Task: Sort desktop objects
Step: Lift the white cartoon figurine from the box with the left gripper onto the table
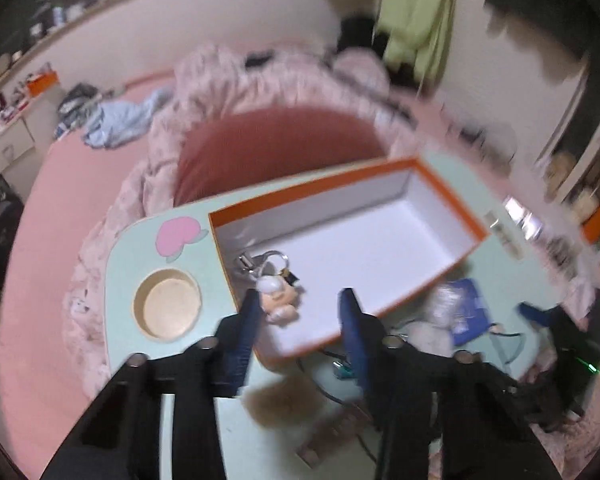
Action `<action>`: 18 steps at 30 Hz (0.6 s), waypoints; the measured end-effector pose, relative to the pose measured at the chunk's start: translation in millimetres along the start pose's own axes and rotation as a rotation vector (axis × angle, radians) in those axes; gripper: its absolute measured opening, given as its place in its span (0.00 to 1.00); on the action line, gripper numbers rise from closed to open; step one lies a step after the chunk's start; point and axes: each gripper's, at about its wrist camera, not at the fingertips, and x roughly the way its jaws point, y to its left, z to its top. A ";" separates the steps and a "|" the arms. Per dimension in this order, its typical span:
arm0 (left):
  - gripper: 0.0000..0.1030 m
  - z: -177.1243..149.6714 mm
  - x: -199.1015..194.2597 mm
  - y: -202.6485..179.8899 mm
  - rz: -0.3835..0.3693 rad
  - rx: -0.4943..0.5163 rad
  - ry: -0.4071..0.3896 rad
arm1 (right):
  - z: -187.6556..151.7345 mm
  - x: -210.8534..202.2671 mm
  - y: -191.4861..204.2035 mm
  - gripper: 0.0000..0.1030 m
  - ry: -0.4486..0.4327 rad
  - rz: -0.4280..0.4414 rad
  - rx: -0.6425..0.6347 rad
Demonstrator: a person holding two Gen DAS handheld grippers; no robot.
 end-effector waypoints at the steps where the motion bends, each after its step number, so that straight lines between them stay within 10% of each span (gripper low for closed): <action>1: 0.28 9.2 13.2 -0.6 0.010 0.006 0.062 | 0.0 -0.1 0.2 1.00 0.000 0.000 0.000; 11: 0.27 26.7 73.2 -25.1 0.227 0.180 0.273 | -0.2 -0.3 0.4 1.00 -0.001 -0.001 0.002; 18: 0.33 31.7 92.7 -15.5 0.186 0.115 0.350 | -0.2 -0.7 0.9 1.00 -0.001 -0.003 0.002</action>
